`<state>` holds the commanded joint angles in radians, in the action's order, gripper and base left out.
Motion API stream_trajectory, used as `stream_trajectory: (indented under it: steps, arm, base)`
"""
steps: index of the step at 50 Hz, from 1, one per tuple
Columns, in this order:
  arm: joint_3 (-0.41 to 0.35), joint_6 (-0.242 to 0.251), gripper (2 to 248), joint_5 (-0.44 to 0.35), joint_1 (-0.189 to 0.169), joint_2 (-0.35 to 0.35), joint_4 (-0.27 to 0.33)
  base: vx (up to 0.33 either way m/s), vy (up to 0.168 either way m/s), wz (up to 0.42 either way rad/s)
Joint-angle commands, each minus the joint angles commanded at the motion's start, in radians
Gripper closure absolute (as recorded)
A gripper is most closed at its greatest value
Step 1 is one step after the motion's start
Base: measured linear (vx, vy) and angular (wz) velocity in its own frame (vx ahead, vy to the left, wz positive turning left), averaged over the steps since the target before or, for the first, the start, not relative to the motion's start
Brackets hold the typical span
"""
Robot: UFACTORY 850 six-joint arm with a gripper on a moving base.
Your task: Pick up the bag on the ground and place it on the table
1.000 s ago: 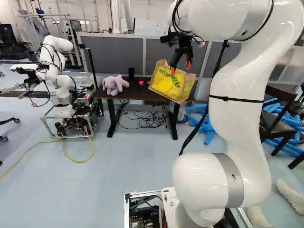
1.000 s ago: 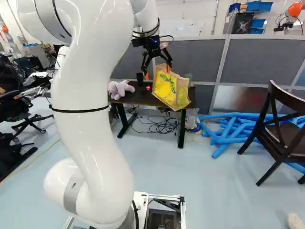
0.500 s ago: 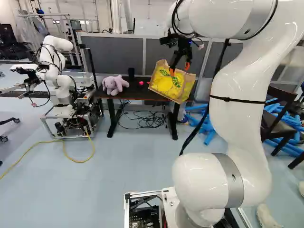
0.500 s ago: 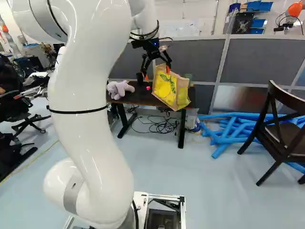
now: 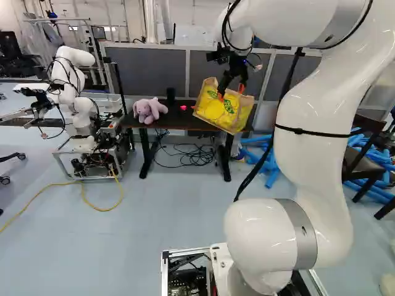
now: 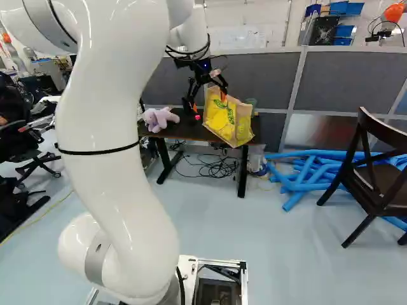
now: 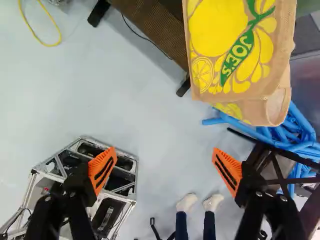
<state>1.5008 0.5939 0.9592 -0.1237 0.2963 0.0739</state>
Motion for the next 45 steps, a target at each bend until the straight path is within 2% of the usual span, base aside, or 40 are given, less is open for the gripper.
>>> stream_trajectory:
  steps: [23,45]
  arm:
    - [-0.154,-0.065,3,-0.199,0.013,-0.063,-0.008]
    - [-0.345,-0.145,3,-0.447,0.03,-0.141,-0.018]
  base:
    - [0.0,0.0,0.0]
    - [0.0,0.0,0.0]
